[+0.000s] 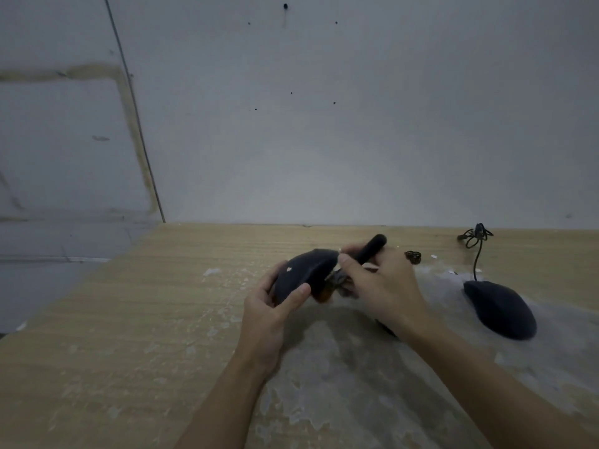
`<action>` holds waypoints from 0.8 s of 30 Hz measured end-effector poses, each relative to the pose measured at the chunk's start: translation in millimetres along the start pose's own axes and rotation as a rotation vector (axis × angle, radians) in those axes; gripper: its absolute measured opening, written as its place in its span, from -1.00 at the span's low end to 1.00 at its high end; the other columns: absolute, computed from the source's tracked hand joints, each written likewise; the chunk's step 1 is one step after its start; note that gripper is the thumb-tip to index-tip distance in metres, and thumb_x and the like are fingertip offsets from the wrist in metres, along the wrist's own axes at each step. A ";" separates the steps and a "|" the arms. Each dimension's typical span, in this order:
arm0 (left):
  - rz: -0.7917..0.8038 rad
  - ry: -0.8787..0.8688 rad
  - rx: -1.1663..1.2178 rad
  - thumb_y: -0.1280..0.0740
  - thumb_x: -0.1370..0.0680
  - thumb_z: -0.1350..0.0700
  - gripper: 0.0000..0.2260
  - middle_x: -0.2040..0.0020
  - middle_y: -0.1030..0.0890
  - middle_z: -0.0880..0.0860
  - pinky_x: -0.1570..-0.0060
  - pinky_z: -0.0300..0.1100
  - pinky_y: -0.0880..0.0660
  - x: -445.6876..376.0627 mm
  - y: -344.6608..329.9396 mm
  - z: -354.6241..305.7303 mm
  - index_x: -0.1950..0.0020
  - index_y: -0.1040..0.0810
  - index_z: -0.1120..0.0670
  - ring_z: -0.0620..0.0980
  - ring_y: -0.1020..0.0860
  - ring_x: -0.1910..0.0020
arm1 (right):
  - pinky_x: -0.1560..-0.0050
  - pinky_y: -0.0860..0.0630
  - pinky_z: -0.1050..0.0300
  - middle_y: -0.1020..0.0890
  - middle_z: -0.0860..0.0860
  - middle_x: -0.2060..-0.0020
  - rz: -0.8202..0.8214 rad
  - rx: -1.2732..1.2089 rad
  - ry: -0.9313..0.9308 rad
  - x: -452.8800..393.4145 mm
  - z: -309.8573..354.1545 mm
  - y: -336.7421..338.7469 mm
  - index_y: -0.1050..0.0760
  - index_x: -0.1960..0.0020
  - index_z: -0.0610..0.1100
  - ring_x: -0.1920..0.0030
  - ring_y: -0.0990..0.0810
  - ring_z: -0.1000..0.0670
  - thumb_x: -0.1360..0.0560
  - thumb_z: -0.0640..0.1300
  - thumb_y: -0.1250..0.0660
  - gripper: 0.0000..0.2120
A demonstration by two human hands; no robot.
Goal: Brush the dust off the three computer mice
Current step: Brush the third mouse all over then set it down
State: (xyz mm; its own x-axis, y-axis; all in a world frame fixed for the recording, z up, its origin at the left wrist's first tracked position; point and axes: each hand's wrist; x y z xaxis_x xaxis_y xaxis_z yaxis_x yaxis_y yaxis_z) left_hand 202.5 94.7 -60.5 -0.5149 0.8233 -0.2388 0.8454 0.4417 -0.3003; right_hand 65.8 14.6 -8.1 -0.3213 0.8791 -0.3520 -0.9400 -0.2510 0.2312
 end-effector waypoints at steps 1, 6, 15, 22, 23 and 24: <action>-0.005 -0.004 0.005 -0.49 -0.27 0.16 -0.39 -0.15 -0.61 0.12 0.01 -0.17 -0.56 -0.3 0.2 0.1 -0.31 -0.44 0.09 0.04 -0.60 -0.11 | -0.01 -0.61 -0.07 -0.63 -0.01 0.10 0.021 -0.046 -0.061 -0.5 -1.5 -3.2 -0.55 0.05 -0.05 0.03 -0.63 -0.04 -0.47 -0.12 -0.36 -0.93; -0.011 0.028 0.155 -0.51 -0.25 0.26 -0.36 -0.14 -0.62 0.16 0.06 -0.17 -0.58 -1.6 -1.6 -3.3 -0.30 -0.43 0.08 0.12 -0.60 -0.11 | 0.05 -0.63 0.08 -0.63 -0.07 0.11 0.126 -0.222 -0.119 2.4 0.7 -8.4 -0.54 0.12 0.01 0.05 -0.65 0.00 -0.48 -0.23 -0.34 -0.85; -0.198 -0.038 -0.140 -0.50 -0.29 0.34 -0.32 -0.05 -0.62 0.05 -0.05 -0.11 -0.57 0.0 -1.0 -3.5 -0.35 -0.37 0.03 -0.04 -0.62 -0.02 | 0.26 -0.62 0.20 -0.62 -0.06 0.26 -0.064 -0.238 0.066 -1.8 25.5 12.8 -0.52 0.24 -0.12 0.25 -0.68 0.04 -0.46 -0.22 -0.35 -0.89; -0.140 -0.218 -0.378 -0.46 -0.34 0.38 -0.34 -0.07 -0.54 -0.16 0.04 -0.40 -0.52 10.4 -12.6 -7.9 -0.33 -0.35 -0.04 -0.28 -0.58 -0.03 | 0.05 -0.64 0.04 -0.67 -0.04 0.25 0.337 -0.155 0.297 15.5 36.4 -1.2 -0.59 0.19 -0.11 0.13 -0.68 -0.02 -0.38 -0.19 -0.43 -0.96; -0.141 -0.234 -0.407 -0.46 -0.34 0.37 -0.35 -0.06 -0.53 -0.20 0.05 -0.45 -0.50 10.9 -12.3 -8.0 -0.34 -0.35 -0.01 -0.37 -0.55 -0.01 | 0.03 -0.63 0.01 -0.67 -0.04 0.24 0.319 -0.139 0.296 13.2 34.9 -2.7 -0.59 0.18 -0.11 0.12 -0.68 -0.02 -0.39 -0.19 -0.43 -0.97; -0.140 -0.233 -0.416 -0.46 -0.35 0.37 -0.36 -0.05 -0.51 -0.22 0.06 -0.49 -0.47 11.4 -13.1 -9.0 -0.35 -0.36 0.00 -0.44 -0.52 0.01 | 0.03 -0.63 -0.04 -0.67 -0.06 0.23 0.249 -0.134 0.289 8.2 32.8 -2.4 -0.59 0.18 -0.11 0.12 -0.68 -0.03 -0.40 -0.18 -0.42 -0.97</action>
State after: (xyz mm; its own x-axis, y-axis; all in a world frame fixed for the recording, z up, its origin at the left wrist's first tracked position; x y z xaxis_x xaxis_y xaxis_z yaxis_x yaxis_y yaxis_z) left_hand 186.8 101.5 -50.9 -0.6051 0.6656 -0.4368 0.7268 0.6858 0.0382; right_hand 69.1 35.7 18.2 -0.5424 0.6395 -0.5448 -0.8297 -0.5094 0.2281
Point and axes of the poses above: each hand's wrist, its own x-axis away from the middle knuckle, its own y-axis out of the back of the hand, z = x × y
